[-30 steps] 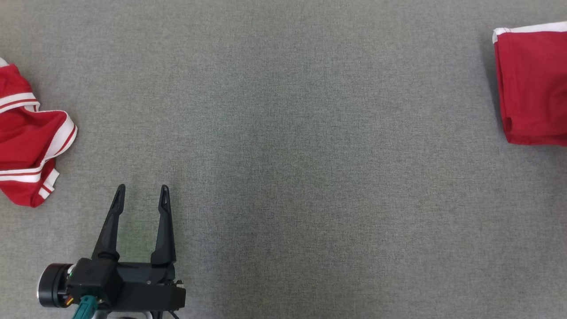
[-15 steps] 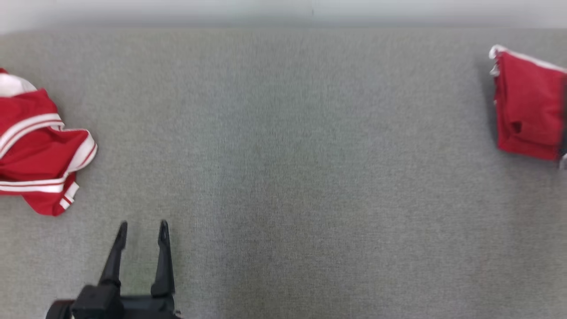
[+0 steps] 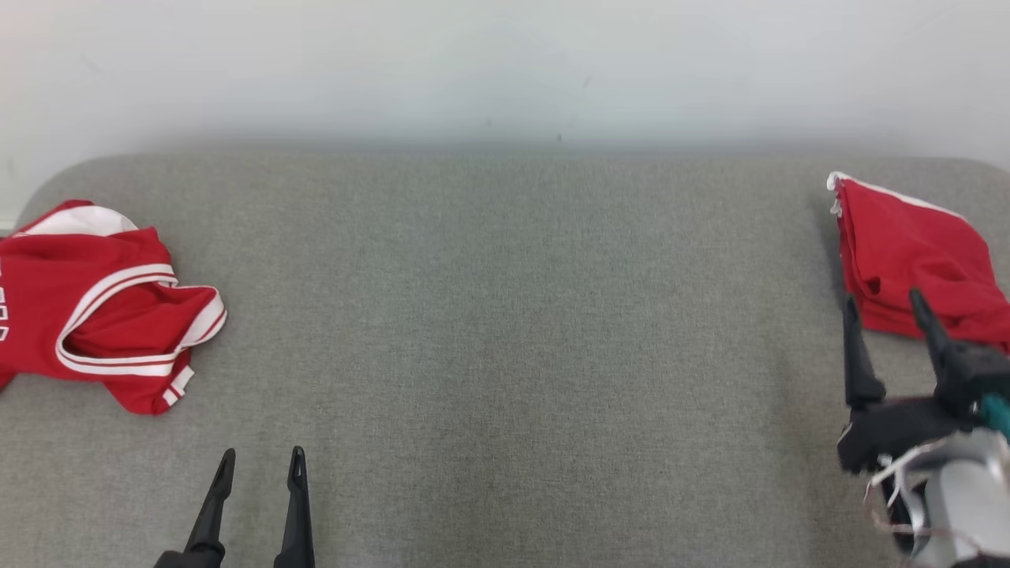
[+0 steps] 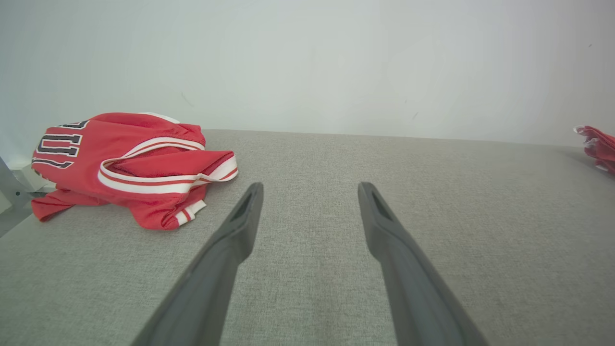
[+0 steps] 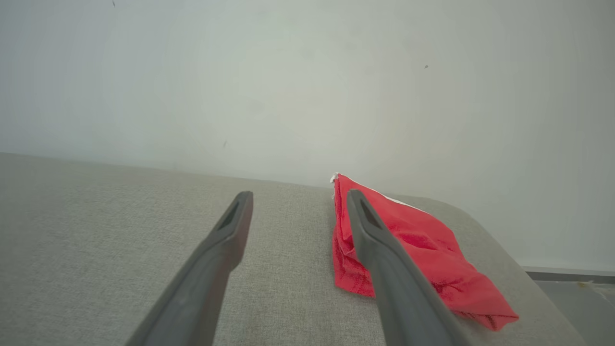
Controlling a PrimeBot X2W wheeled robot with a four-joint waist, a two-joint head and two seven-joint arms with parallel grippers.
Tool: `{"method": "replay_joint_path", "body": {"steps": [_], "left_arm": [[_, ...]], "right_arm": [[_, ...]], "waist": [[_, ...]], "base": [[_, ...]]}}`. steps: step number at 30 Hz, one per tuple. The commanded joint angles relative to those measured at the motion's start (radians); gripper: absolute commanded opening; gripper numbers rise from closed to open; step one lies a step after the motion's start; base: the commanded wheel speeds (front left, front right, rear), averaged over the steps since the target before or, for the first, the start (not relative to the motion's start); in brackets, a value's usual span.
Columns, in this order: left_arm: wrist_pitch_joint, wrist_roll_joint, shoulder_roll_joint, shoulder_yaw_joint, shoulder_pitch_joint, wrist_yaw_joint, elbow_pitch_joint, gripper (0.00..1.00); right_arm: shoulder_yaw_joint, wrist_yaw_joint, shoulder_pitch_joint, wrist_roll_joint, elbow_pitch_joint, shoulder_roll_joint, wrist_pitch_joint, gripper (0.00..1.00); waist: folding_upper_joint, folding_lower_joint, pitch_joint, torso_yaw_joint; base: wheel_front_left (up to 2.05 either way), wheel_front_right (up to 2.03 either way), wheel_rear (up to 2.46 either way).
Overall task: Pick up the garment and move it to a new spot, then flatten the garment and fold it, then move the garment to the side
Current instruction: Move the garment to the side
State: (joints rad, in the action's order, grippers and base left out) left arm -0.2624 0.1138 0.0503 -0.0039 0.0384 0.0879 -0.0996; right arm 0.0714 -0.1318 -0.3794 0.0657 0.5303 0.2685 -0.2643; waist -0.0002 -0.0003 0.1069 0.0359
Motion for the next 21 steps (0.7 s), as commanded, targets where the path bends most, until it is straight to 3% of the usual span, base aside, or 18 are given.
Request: {"method": "replay_joint_path", "body": {"steps": [1,11,17,21], "left_arm": [[-0.002,-0.004,0.0,-0.001,0.013,-0.004,-0.001,1.0],[-0.002,0.009,0.0,0.006,0.052,-0.011,-0.011,1.0],[-0.002,0.019,0.0,-0.002,0.065,-0.016,-0.017,1.0],[-0.002,0.012,0.001,-0.003,0.065,-0.019,-0.021,1.0]], "right_arm": [[0.02,0.002,0.057,0.0,-0.049,-0.03,0.0,1.0],[0.033,0.002,0.317,-0.033,-0.277,-0.191,-0.001,1.0],[0.04,0.002,0.432,-0.042,-0.347,-0.218,-0.001,1.0],[0.039,0.002,0.472,0.015,-0.348,-0.218,-0.001,1.0]], "waist": [[0.0002,0.0003,-0.035,0.012],[0.0002,0.0003,-0.089,0.007],[0.0002,0.0003,-0.103,0.0],[0.0002,0.0003,-0.111,-0.006]], "base": [[0.0,0.0,0.0],[0.0,0.0,0.0],[0.0,0.0,0.0],[0.0,0.0,0.0]]}}
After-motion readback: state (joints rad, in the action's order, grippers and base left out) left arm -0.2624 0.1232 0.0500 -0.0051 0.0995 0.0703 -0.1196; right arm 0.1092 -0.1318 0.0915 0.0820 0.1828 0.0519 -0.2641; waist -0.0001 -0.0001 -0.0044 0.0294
